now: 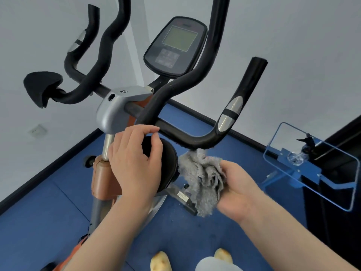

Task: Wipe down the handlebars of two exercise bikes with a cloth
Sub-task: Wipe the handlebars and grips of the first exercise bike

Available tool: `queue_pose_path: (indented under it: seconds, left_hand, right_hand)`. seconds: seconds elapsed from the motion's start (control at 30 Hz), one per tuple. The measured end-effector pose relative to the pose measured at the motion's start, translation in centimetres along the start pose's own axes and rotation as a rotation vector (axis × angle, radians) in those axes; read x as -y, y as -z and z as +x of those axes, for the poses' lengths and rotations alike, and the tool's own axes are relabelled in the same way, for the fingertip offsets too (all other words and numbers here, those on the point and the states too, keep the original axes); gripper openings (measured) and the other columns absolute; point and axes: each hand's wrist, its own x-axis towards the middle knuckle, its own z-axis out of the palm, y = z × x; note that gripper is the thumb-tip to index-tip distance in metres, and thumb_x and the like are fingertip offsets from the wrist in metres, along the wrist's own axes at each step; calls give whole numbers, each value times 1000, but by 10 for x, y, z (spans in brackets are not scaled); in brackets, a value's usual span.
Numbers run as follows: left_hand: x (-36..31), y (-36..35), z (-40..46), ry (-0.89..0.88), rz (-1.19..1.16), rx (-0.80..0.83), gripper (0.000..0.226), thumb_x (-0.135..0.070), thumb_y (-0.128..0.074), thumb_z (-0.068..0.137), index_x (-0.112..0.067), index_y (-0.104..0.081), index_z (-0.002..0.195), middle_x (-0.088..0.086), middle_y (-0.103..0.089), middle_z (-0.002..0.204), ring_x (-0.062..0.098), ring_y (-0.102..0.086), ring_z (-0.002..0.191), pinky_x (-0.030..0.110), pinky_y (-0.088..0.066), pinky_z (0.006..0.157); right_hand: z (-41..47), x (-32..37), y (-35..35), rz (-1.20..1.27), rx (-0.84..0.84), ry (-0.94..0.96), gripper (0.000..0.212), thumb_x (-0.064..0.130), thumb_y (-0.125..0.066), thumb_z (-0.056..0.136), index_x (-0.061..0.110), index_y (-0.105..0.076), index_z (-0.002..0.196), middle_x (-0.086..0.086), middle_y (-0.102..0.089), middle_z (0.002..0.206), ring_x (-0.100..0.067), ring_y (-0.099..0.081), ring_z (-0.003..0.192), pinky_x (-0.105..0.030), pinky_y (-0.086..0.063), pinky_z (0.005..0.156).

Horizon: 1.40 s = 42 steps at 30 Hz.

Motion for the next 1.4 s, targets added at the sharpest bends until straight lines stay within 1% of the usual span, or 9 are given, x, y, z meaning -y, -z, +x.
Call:
queue_pose_path:
  seconds: [0.1, 0.27, 0.37, 0.53, 0.7, 0.9, 1.1, 1.27, 1.4]
  left_hand:
    - [-2, 1, 0, 2, 2, 18, 12, -23, -54, 89, -28, -64, 93, -17, -61, 92, 8, -53, 95, 12, -24, 90]
    - [-3, 2, 0, 4, 9, 13, 11, -19, -57, 89, -27, -65, 92, -17, -61, 90, 7, -52, 92, 24, -30, 89]
    - [-2, 1, 0, 5, 9, -10, 11, -20, -56, 88, -28, -64, 90, -19, -59, 88, 2, -49, 92, 25, -31, 91]
    - [0, -2, 1, 9, 21, -34, 10, -21, -57, 87, -30, -63, 88, -19, -59, 88, 2, -49, 91, 23, -31, 91]
    - [-1, -4, 0, 31, 28, -42, 11, -22, -57, 88, -32, -62, 87, -19, -59, 88, 4, -50, 90, 14, -28, 88]
    - [-2, -4, -2, 37, 15, -51, 11, -20, -57, 87, -30, -62, 86, -19, -57, 85, 5, -49, 89, 27, -35, 84]
    - [0, -4, 0, 47, 9, -47, 13, -22, -57, 87, -34, -60, 85, -23, -55, 84, 5, -49, 89, 16, -30, 85]
    - [0, -3, -1, 45, 9, -40, 13, -22, -57, 87, -35, -60, 85, -24, -55, 84, 3, -47, 89, 27, -33, 85]
    - [-3, -1, -1, 66, -4, -6, 12, -20, -56, 87, -29, -63, 87, -16, -60, 88, 10, -51, 91, 30, -32, 89]
  right_hand:
    - [17, 0, -10, 28, 77, -31, 33, 3, -43, 89, -3, -60, 117, -20, -64, 112, -31, -63, 96, -45, -47, 93]
    - [37, -7, -22, -91, 20, 74, 25, 3, -43, 93, 0, -66, 101, -19, -68, 92, -30, -65, 81, -41, -55, 77]
    - [28, -17, -15, -159, -41, 196, 20, 6, -52, 92, -2, -68, 101, -30, -63, 92, -36, -61, 82, -39, -52, 79]
    - [21, -22, -17, -126, -87, 293, 14, 5, -63, 86, 1, -69, 98, -17, -73, 94, -31, -71, 84, -33, -58, 65]
    - [46, -23, -43, -42, -160, 303, 20, 0, -68, 82, -2, -67, 102, -17, -73, 100, -31, -71, 90, -38, -58, 76]
    - [45, -27, -31, 66, -144, 338, 18, -1, -69, 80, -3, -69, 99, -20, -72, 98, -33, -71, 89, -37, -60, 73]
    - [45, -33, -25, 15, -190, 458, 13, 5, -75, 77, 3, -72, 89, -14, -75, 90, -29, -72, 88, -39, -57, 78]
    - [58, -30, -43, -44, -191, 378, 18, 5, -80, 71, 3, -73, 88, -11, -76, 84, -27, -73, 79, -32, -59, 64]
    - [45, -27, -26, -77, -191, 417, 10, 7, -78, 74, 5, -75, 83, -13, -76, 85, -28, -73, 82, -38, -59, 75]
